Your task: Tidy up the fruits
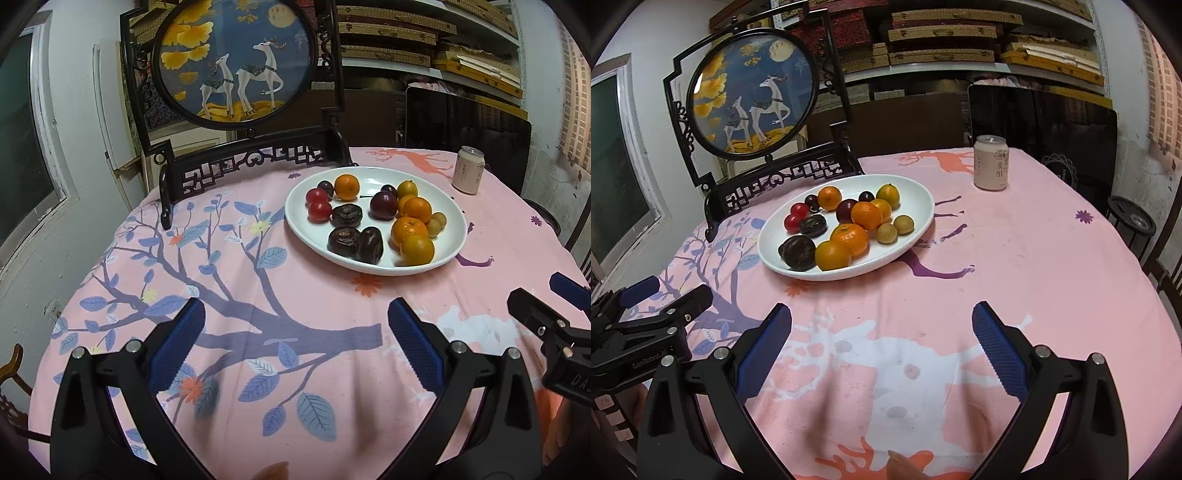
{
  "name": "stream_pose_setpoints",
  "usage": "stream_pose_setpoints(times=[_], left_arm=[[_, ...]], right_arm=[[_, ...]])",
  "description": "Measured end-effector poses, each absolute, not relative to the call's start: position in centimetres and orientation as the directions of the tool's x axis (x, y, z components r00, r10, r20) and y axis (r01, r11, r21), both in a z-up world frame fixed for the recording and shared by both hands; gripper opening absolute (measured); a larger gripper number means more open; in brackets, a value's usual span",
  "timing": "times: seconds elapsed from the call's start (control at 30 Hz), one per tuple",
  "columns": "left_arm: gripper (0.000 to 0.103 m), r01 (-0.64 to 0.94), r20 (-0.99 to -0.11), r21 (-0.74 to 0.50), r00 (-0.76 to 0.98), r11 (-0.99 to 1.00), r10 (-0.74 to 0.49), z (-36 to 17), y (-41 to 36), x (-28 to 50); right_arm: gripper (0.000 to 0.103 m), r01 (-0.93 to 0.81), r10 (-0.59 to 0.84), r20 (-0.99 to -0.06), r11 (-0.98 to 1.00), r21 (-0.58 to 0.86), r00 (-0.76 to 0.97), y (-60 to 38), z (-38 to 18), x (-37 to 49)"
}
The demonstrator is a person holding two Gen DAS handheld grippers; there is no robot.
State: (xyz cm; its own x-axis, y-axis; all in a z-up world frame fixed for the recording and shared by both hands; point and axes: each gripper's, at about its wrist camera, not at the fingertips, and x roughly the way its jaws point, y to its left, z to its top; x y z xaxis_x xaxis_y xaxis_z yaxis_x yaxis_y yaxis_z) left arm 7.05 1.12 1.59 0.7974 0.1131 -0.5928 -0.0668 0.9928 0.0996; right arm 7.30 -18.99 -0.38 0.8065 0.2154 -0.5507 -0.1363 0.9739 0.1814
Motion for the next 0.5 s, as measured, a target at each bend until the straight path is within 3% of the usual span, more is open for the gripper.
stream_pose_setpoints(times=[0.5], left_arm=[[0.101,-0.006,-0.570,0.066,0.821,0.998,0.042,2.29,0.42,6.08]], right_arm=[[0.099,-0.159,0.212,-0.539,0.977,0.144,0.815,-18.06,-0.18,6.70]])
